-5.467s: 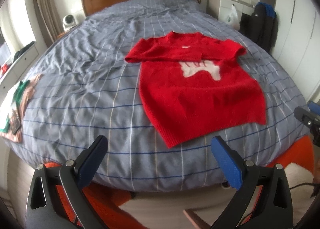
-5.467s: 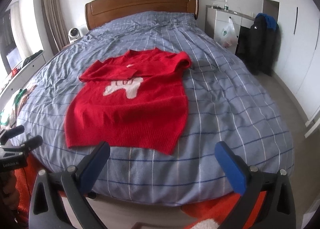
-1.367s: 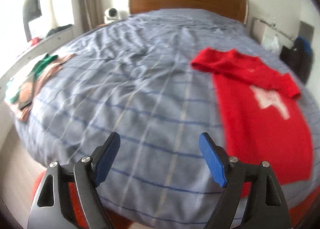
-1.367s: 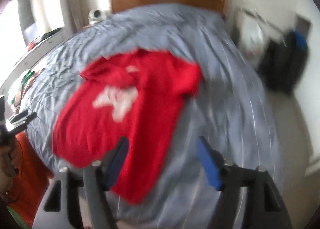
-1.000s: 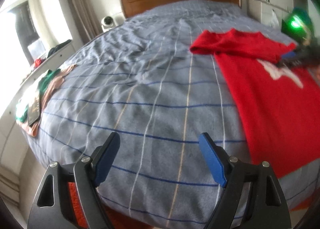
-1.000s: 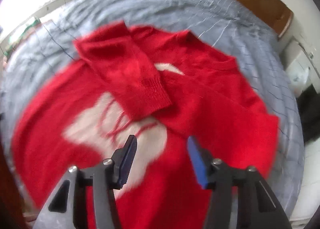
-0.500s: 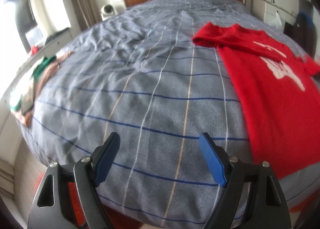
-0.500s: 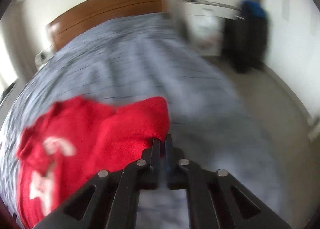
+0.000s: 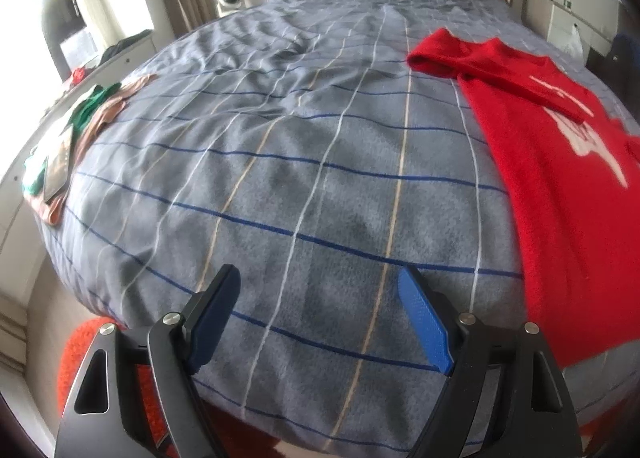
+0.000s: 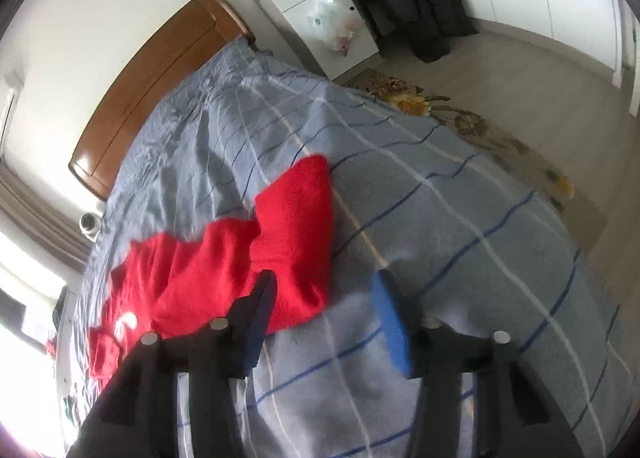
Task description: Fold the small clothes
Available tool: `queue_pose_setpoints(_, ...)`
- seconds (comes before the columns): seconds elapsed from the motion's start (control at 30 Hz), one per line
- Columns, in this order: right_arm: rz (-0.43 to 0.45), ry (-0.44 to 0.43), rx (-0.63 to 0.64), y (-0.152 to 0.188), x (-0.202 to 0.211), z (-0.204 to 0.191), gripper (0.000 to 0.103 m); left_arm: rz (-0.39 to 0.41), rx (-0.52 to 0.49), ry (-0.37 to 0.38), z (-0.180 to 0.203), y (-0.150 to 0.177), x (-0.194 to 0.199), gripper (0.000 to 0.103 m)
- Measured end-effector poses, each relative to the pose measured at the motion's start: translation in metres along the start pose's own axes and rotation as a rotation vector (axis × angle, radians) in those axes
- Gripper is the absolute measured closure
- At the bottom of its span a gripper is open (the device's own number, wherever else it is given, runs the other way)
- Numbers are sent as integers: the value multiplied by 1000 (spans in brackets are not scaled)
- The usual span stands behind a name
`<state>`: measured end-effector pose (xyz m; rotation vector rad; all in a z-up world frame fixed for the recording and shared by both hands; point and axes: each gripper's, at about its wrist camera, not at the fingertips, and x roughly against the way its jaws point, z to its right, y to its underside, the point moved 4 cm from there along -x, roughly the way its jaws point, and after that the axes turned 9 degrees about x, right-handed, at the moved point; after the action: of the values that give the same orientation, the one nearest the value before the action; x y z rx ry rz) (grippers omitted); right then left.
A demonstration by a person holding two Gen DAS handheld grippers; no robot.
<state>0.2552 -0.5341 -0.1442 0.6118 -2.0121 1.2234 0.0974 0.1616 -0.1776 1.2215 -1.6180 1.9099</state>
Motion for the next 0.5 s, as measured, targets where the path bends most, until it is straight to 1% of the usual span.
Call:
queue_pose_setpoints(0.03, -13, 26, 30, -4, -6, -5, 49, 0, -3, -3, 0, 0, 0, 20)
queue_pose_setpoints(0.07, -31, 66, 86, -6, -9, -12, 47, 1, -5, -5, 0, 0, 0, 20)
queue_pose_setpoints(0.1, -55, 121, 179, -7, -14, -24, 45, 1, -5, -5, 0, 0, 0, 20)
queue_pose_setpoints(0.13, -74, 183, 319, -4, -17, -40, 44, 0, -2, -3, 0, 1, -1, 20)
queue_pose_setpoints(0.2, -93, 245, 530, 5, -24, -69, 38, -2, 0, -4, 1, 1, -1, 20)
queue_pose_setpoints(0.23, -100, 287, 630, 11, -29, -81, 36, -5, 1, -5, 1, 1, -2, 19)
queue_pose_setpoints(0.27, -103, 341, 693, 13, -34, -89, 36, -8, 0, -7, 2, 1, -4, 19)
queue_pose_setpoints(0.3, -99, 379, 721, 12, -38, -92, 36, -10, -2, -9, 2, 1, -5, 19)
queue_pose_setpoints(0.37, -76, 381, 681, 1, -41, -91, 38, -7, -8, -14, 2, 1, -5, 20)
queue_pose_setpoints(0.4, -58, 375, 639, -6, -39, -86, 43, -5, -10, -14, 2, 2, -4, 19)
queue_pose_setpoints(0.47, -51, 356, 539, -19, -37, -71, 84, -6, -9, -12, 0, 1, -4, 19)
queue_pose_setpoints(0.5, -46, 333, 470, -24, -34, -62, 90, -6, -7, -12, 0, 1, -4, 19)
